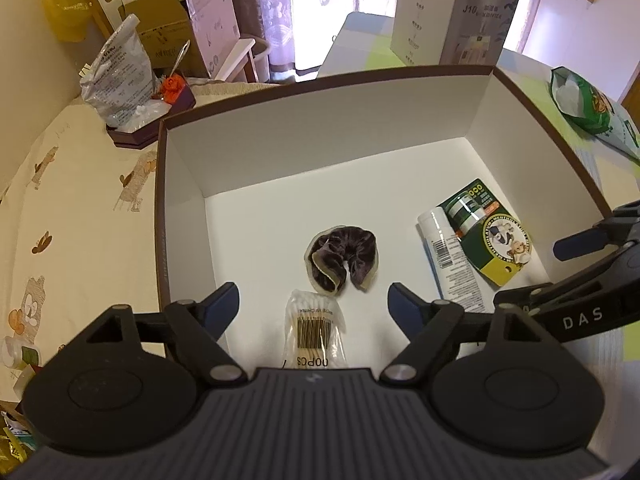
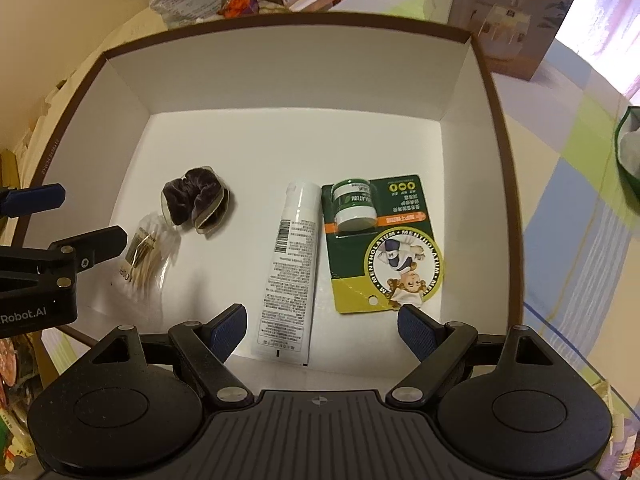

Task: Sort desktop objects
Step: 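Move both tools back from the box toward the remaining items on the table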

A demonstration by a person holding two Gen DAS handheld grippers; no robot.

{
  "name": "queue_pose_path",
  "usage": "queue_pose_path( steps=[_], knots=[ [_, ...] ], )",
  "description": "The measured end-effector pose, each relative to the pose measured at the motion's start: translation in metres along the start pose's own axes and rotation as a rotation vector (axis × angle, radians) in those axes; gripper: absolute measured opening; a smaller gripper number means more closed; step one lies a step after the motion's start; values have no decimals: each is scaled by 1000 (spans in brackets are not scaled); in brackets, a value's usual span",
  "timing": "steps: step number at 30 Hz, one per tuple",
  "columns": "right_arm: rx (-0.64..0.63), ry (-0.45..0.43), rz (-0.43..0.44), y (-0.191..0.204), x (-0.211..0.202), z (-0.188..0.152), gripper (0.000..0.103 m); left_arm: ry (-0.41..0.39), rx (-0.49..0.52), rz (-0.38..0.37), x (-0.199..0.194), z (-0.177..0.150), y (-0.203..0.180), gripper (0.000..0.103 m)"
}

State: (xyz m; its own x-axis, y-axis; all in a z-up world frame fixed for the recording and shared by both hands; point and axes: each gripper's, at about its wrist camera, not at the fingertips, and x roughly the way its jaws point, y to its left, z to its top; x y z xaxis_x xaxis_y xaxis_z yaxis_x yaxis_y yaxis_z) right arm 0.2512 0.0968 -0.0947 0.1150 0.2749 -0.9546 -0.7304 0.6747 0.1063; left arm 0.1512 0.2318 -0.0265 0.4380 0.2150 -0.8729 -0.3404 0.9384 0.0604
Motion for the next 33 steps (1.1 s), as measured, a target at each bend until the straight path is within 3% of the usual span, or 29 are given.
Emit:
queue_pose_path(
  steps=[10, 33],
  knots=[
    [-8, -76, -5, 1, -30, -13, 88, -41, -6, 21, -23, -7, -11, 85],
    [29, -221, 29, -10, -84, -64, 88, -82, -26, 62, -64, -40, -41, 88]
  ],
)
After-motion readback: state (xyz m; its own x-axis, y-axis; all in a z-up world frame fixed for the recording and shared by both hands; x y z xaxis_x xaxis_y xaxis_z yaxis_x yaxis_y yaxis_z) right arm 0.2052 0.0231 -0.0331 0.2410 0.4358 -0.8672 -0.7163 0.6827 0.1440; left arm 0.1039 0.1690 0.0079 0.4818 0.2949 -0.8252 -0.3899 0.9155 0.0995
